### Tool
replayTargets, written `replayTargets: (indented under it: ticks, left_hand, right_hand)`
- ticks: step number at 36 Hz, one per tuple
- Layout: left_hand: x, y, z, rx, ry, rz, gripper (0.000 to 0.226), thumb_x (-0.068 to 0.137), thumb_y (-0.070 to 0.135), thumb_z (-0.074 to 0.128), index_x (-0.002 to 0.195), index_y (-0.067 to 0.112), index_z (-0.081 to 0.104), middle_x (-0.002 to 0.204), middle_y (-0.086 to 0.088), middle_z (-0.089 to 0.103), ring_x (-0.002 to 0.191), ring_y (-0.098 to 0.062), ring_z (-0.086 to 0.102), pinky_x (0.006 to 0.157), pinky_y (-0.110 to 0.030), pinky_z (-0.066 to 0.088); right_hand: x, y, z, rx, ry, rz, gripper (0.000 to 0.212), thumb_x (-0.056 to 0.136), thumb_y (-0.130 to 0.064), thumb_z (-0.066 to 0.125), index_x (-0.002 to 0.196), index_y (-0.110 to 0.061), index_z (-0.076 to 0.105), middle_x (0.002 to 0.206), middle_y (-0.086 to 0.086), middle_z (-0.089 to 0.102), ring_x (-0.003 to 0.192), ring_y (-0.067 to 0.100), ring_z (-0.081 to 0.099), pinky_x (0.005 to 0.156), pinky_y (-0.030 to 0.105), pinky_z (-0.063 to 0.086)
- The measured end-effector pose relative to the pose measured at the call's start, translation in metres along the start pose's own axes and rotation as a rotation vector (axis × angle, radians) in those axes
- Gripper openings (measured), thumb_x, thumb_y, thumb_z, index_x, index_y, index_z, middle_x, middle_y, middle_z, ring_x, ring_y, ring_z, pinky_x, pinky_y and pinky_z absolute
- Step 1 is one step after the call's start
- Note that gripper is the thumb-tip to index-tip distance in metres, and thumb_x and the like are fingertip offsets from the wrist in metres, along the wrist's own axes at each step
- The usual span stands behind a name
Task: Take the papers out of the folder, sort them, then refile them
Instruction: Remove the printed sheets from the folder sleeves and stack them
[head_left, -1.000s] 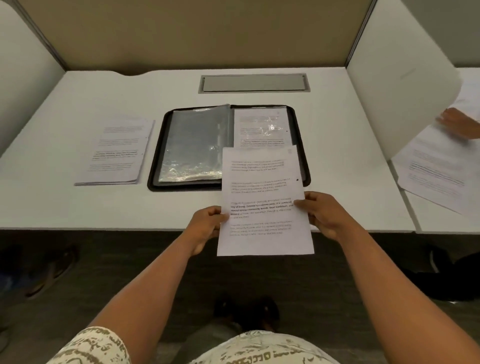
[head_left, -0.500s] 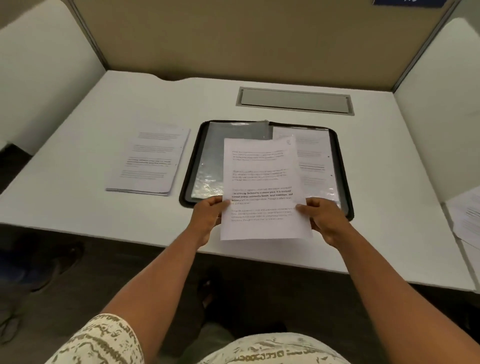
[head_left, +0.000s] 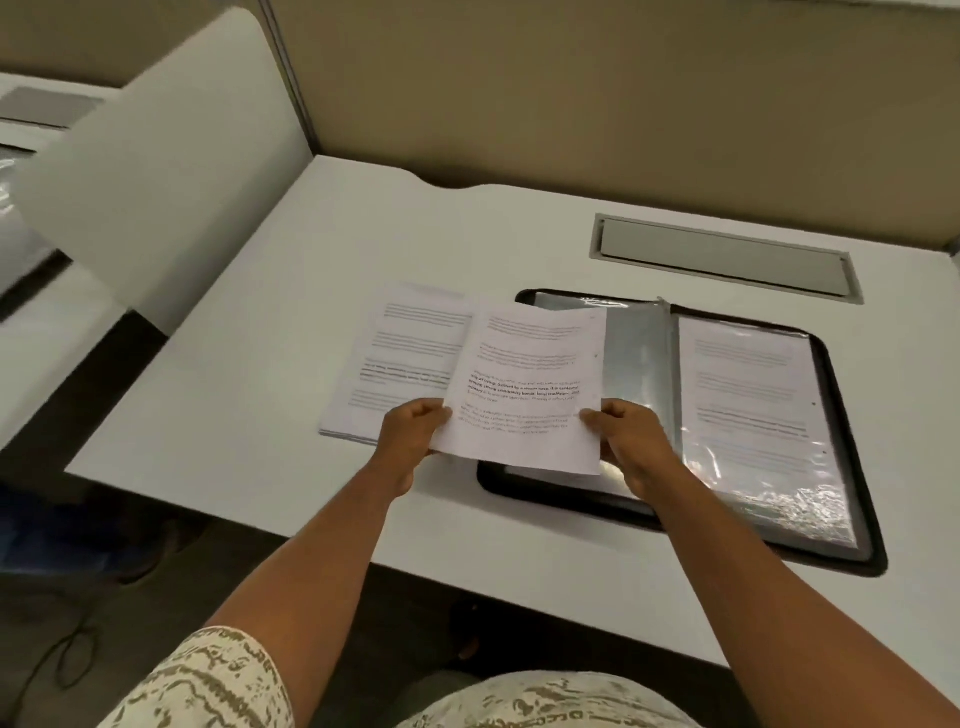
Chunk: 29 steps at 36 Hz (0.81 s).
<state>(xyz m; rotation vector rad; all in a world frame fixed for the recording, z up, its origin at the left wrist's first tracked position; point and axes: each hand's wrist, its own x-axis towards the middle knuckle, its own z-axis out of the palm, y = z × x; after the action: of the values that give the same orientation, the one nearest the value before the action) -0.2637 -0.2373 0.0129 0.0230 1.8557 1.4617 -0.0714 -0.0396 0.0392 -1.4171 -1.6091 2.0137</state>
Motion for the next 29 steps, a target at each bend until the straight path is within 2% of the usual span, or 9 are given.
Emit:
replayTargets:
  ticks: [7, 11, 14, 16, 18, 21, 23, 26, 29]
  left_hand:
    - [0.033, 0.010, -0.046, -0.010, 0.147, 0.029, 0.011, 0.095, 0.018, 0.065, 0.094, 0.026, 0.072, 0.103, 0.003, 0.073, 0.100, -0.021, 0.066, 0.086, -0.041, 0.056]
    - [0.051, 0.009, -0.062, 0.002, 0.252, 0.034, 0.020, 0.095, 0.020, 0.065, 0.113, 0.017, 0.072, 0.112, -0.001, 0.071, 0.103, -0.020, 0.065, 0.085, -0.035, 0.057]
    - [0.057, 0.009, -0.070, 0.012, 0.347, 0.062, 0.023, 0.095, 0.020, 0.063, 0.116, 0.014, 0.071, 0.112, 0.001, 0.070, 0.103, -0.018, 0.063, 0.087, -0.032, 0.055]
    - [0.059, 0.009, -0.075, 0.038, 0.394, 0.085, 0.022, 0.095, 0.017, 0.061, 0.114, 0.012, 0.071, 0.106, 0.004, 0.068, 0.100, -0.017, 0.062, 0.087, -0.028, 0.051]
    - [0.061, 0.007, -0.081, 0.107, 0.435, 0.101, 0.020, 0.094, 0.014, 0.059, 0.109, 0.013, 0.072, 0.095, 0.006, 0.066, 0.095, -0.018, 0.061, 0.081, -0.025, 0.046]
    - [0.064, 0.003, -0.089, 0.203, 0.501, 0.083, 0.016, 0.090, 0.014, 0.056, 0.097, 0.017, 0.070, 0.089, 0.003, 0.067, 0.090, -0.023, 0.064, 0.076, -0.027, 0.048]
    - [0.067, -0.001, -0.093, 0.255, 0.531, 0.070, 0.014, 0.088, 0.015, 0.055, 0.092, 0.018, 0.068, 0.091, 0.000, 0.069, 0.088, -0.024, 0.065, 0.074, -0.029, 0.050]
    - [0.071, -0.007, -0.101, 0.328, 0.555, 0.070, 0.017, 0.084, 0.019, 0.053, 0.090, 0.019, 0.069, 0.094, -0.002, 0.071, 0.090, -0.027, 0.064, 0.077, -0.035, 0.056]
    - [0.073, -0.012, -0.104, 0.456, 0.595, 0.094, 0.029, 0.085, 0.023, 0.057, 0.109, 0.017, 0.072, 0.110, -0.007, 0.068, 0.104, -0.031, 0.058, 0.085, -0.043, 0.057]
  right_hand:
    - [0.029, -0.009, 0.064, -0.048, -0.080, 0.031, 0.015, 0.096, -0.001, 0.061, 0.110, -0.005, 0.065, 0.109, 0.009, 0.075, 0.095, 0.029, 0.075, 0.080, 0.040, 0.062]
    - [0.046, -0.010, 0.095, -0.069, -0.069, 0.052, 0.014, 0.095, 0.002, 0.061, 0.103, -0.008, 0.067, 0.107, 0.010, 0.075, 0.094, 0.030, 0.074, 0.075, 0.039, 0.062]
    - [0.056, -0.010, 0.115, -0.138, -0.042, 0.037, 0.012, 0.094, 0.000, 0.064, 0.096, -0.012, 0.067, 0.106, 0.009, 0.074, 0.093, 0.027, 0.073, 0.076, 0.038, 0.062]
    - [0.064, -0.007, 0.127, -0.210, -0.019, 0.030, 0.011, 0.093, -0.004, 0.066, 0.095, -0.015, 0.067, 0.106, 0.006, 0.073, 0.091, 0.025, 0.072, 0.079, 0.039, 0.062]
    - [0.070, -0.004, 0.137, -0.314, 0.011, 0.005, 0.014, 0.091, -0.010, 0.068, 0.104, -0.017, 0.068, 0.110, 0.004, 0.072, 0.093, 0.024, 0.070, 0.083, 0.042, 0.062]
    - [0.073, 0.000, 0.151, -0.417, 0.035, -0.009, 0.039, 0.092, -0.011, 0.066, 0.130, -0.015, 0.060, 0.120, 0.005, 0.065, 0.099, 0.027, 0.067, 0.077, 0.035, 0.060]
    - [0.073, 0.004, 0.158, -0.502, 0.021, -0.007, 0.049, 0.089, -0.010, 0.064, 0.137, -0.015, 0.056, 0.123, 0.008, 0.064, 0.102, 0.030, 0.067, 0.080, 0.038, 0.060]
    - [0.070, 0.009, 0.165, -0.631, -0.009, -0.021, 0.042, 0.085, -0.005, 0.059, 0.127, -0.007, 0.061, 0.107, 0.011, 0.066, 0.094, 0.034, 0.068, 0.085, 0.047, 0.060]
    - [0.067, 0.012, 0.171, -0.711, -0.033, -0.072, 0.029, 0.089, -0.004, 0.055, 0.116, -0.007, 0.063, 0.100, 0.007, 0.063, 0.091, 0.031, 0.066, 0.080, 0.041, 0.059]
